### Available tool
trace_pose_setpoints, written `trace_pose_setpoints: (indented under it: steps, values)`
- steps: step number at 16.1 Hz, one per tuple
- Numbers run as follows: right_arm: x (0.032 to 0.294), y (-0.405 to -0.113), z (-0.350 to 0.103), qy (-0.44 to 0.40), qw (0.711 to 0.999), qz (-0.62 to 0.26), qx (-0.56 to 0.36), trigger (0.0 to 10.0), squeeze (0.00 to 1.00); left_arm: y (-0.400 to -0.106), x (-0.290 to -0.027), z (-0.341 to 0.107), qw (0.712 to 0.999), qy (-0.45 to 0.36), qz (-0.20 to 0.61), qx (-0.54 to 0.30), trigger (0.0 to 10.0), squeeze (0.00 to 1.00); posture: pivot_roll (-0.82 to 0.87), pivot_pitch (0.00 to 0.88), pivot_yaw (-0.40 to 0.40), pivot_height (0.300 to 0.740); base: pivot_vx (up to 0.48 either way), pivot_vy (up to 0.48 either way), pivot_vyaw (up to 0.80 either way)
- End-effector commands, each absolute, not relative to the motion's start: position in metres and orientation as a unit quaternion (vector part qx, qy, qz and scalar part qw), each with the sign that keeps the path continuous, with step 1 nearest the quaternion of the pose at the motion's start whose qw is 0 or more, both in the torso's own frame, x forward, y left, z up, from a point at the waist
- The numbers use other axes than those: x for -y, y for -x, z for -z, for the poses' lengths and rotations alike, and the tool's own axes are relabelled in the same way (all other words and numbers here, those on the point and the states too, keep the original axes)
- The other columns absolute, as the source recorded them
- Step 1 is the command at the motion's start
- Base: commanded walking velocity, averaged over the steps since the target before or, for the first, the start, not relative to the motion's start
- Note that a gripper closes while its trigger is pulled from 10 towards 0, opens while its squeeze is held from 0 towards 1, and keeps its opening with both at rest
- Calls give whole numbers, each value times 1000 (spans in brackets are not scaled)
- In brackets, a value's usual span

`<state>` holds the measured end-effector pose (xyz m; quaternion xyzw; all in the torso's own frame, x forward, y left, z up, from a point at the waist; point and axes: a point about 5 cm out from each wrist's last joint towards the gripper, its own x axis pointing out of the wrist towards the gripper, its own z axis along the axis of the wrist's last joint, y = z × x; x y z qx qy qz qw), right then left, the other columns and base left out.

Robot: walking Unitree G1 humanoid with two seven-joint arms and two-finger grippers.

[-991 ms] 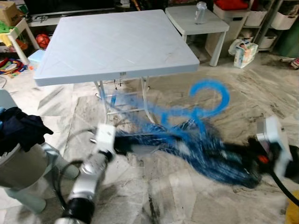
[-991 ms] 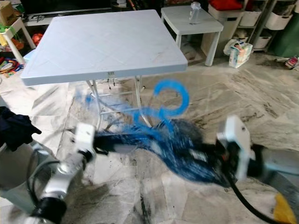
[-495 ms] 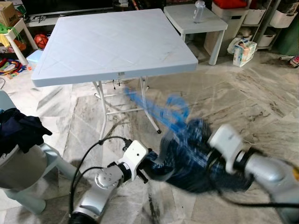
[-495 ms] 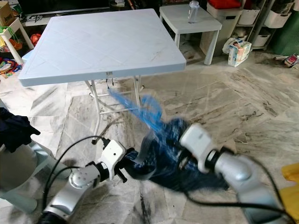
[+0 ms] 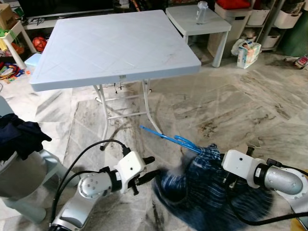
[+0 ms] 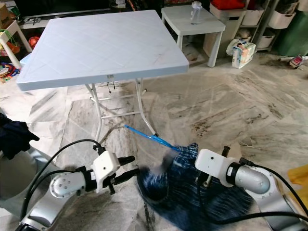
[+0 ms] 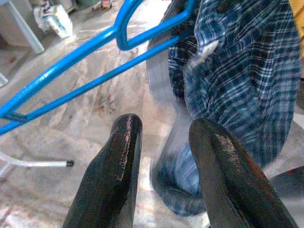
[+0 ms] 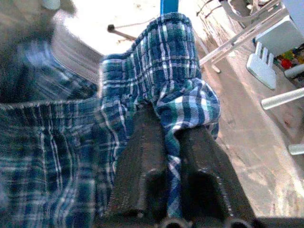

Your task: Hang hanger

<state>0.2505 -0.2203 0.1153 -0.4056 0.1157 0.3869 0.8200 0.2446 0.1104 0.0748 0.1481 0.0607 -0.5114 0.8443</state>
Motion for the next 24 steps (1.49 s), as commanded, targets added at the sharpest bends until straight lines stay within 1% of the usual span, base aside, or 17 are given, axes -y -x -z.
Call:
trace_pose_setpoints:
  steps: [1, 2, 3, 4, 5, 6, 7, 8, 10, 11, 13, 16, 17, 20, 24]
  values:
    - [219, -257, -121, 425, 817, -379, -92, 10000, 0, -241, -110, -77, 839, -156, 519, -52, 10000, 1000, -78, 67, 2, 740, 0, 0, 0]
    - [217, -264, -122, 442, 821, -354, -71, 10000, 0, -242, -112, -75, 839, -172, 513, -55, 10000, 1000, -80, 63, -1, 740, 0, 0, 0]
    - [213, -269, -122, 455, 822, -339, -54, 10000, 0, -245, -117, -68, 829, -249, 497, -61, 10000, 1000, -79, 64, -2, 740, 0, 0, 0]
    - [207, -265, -121, 443, 817, -365, -48, 10000, 0, -242, -118, -66, 824, -251, 506, -54, 10000, 1000, -79, 64, -3, 740, 0, 0, 0]
    - [204, -257, -118, 445, 804, -391, -46, 10000, 0, -244, -119, -71, 848, -213, 483, -44, 10000, 1000, -79, 65, -4, 740, 0, 0, 0]
    - [206, -251, -116, 452, 791, -410, -52, 10000, 0, -245, -120, -75, 846, -216, 486, -32, 10000, 1000, -80, 66, -6, 740, 0, 0, 0]
    - [216, -244, -115, 449, 772, -443, -83, 10000, 0, -249, -124, -81, 852, -228, 471, -10, 10000, 1000, -79, 68, -3, 740, 0, 0, 0]
    - [224, -240, -118, 436, 766, -461, -104, 10000, 0, -251, -130, -83, 849, -250, 465, 0, 10000, 1000, -79, 68, -3, 740, 0, 0, 0]
    - [234, -239, -121, 431, 761, -470, -120, 10000, 0, -247, -138, -80, 837, -267, 477, -6, 10000, 1000, -81, 68, -3, 740, 0, 0, 0]
    - [240, -240, -124, 434, 760, -468, -122, 10000, 0, -242, -142, -75, 825, -276, 494, -14, 10000, 1000, -81, 70, -1, 740, 0, 0, 0]
    - [238, -239, -126, 428, 755, -482, -121, 10000, 0, -241, -142, -73, 820, -278, 501, -11, 10000, 1000, -82, 69, 1, 740, 0, 0, 0]
    - [228, -228, -127, 406, 739, -523, -122, 10000, 0, -244, -141, -73, 822, -267, 503, -8, 10000, 1000, -84, 69, 5, 740, 0, 0, 0]
    - [228, -228, -127, 404, 738, -526, -123, 10000, 0, -244, -141, -74, 823, -265, 503, -8, 10000, 1000, -85, 70, 5, 740, 0, 0, 0]
    - [222, -223, -136, 391, 728, -550, -117, 10000, 0, -251, -136, -81, 827, -233, 512, 8, 10000, 1000, -90, 70, 11, 740, 0, 0, 0]
    - [216, -223, -148, 383, 718, -569, -120, 10000, 0, -250, -123, -81, 812, -207, 545, 6, 10000, 1000, -93, 69, 16, 740, 0, 0, 0]
